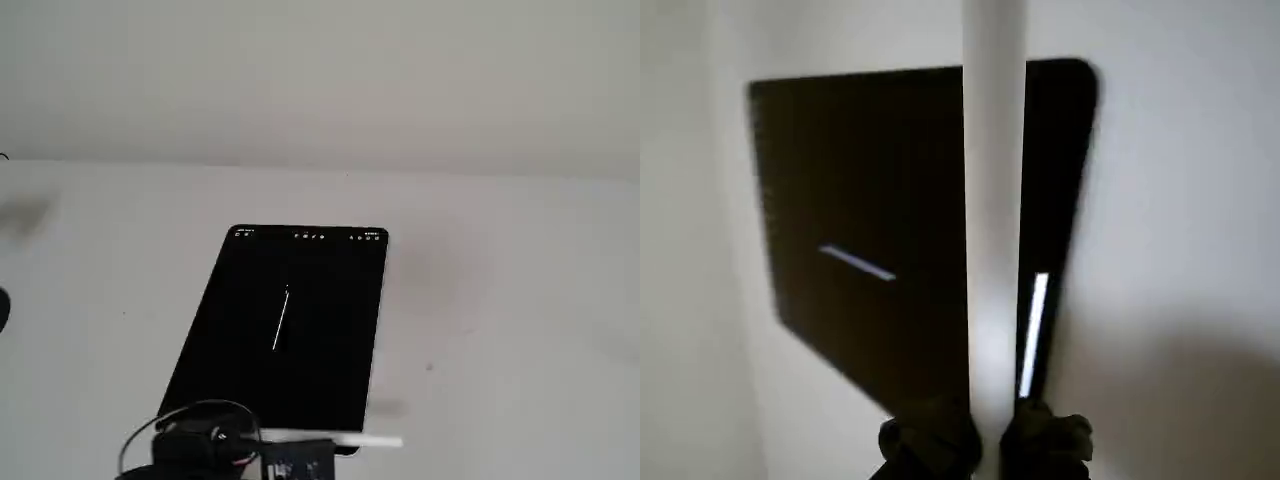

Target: Draw a line in the middle of the ipad using the apple pencil

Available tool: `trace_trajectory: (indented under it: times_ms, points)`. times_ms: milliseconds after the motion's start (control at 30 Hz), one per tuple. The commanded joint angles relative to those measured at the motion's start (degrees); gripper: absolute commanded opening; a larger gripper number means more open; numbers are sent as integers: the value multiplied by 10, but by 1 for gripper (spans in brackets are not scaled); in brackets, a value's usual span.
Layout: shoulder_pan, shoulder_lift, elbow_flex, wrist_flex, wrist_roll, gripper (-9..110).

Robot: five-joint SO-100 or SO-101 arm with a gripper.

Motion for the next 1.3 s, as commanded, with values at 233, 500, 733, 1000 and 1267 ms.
trace_trajectory:
  times_ms: [233,500,733,1000,1267]
  points:
    - [6,8,111,-27,4,0]
    - [7,8,111,-28,5,0]
    - [7,8,111,-28,5,0]
    - [7,8,111,-28,5,0]
    - [7,8,111,-28,5,0]
